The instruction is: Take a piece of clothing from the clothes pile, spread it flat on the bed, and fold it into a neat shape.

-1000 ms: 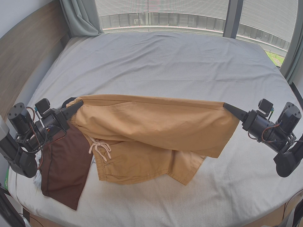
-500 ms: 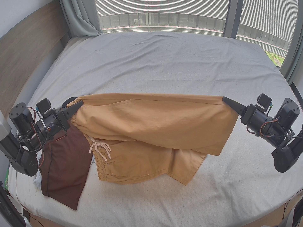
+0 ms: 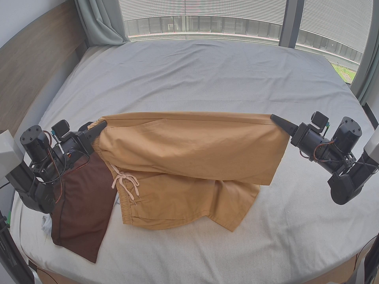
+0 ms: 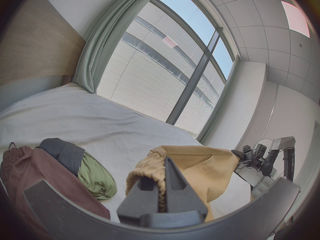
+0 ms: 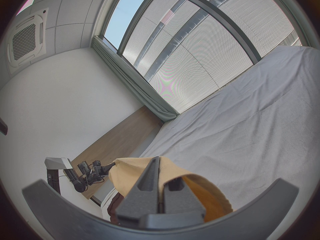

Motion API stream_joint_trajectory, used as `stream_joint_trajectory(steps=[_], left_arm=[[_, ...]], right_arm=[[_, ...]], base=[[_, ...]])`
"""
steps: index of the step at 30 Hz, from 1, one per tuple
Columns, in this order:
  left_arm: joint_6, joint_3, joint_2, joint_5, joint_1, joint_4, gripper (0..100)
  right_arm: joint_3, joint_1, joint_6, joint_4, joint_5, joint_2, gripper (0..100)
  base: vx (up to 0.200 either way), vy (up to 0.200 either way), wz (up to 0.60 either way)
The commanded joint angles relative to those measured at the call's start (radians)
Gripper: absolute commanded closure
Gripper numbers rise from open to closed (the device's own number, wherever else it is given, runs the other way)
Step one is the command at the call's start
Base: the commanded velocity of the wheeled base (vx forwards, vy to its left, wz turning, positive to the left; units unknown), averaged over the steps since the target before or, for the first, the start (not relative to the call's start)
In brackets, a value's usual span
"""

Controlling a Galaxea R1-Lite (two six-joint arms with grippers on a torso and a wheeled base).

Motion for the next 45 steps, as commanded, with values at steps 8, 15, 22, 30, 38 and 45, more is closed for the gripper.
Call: stream_joint_trajectory(steps=[8, 15, 22, 30, 38, 45], left_arm=[[-0.038, -0.123, 0.125, 0.031, -0.017, -0.001, 100], [-0.073, -0.216, 0.178, 0.069, -0.023, -0.001, 100], [-0.073, -0.273, 0.237, 0.091, -0.029, 0.001, 100], [-0.106, -0.361, 0.304, 0.118, -0.036, -0.001, 100], [-0.153, -0.414, 0.356, 0.118, -0.036, -0.001, 100], [-0.184, -0.465, 0.381, 0.158, -0.033, -0.001, 100]], right_arm=[[-0.125, -0.025, 0.001, 0.000, 0.000, 0.115, 100], [-0.220, -0.030, 0.001, 0.000, 0.002, 0.184, 100], [-0.305, -0.041, 0.002, 0.001, 0.002, 0.247, 100], [-0.417, -0.051, 0.001, 0.047, 0.000, 0.293, 100], [-0.566, -0.051, 0.001, 0.136, 0.000, 0.354, 100], [-0.685, -0.045, 0.001, 0.210, 0.000, 0.407, 100]], base=[[0.000, 0.000, 0.00], [0.000, 0.000, 0.00], [0.000, 0.000, 0.00], [0.000, 0.000, 0.00], [0.000, 0.000, 0.00], [0.000, 0.000, 0.00]])
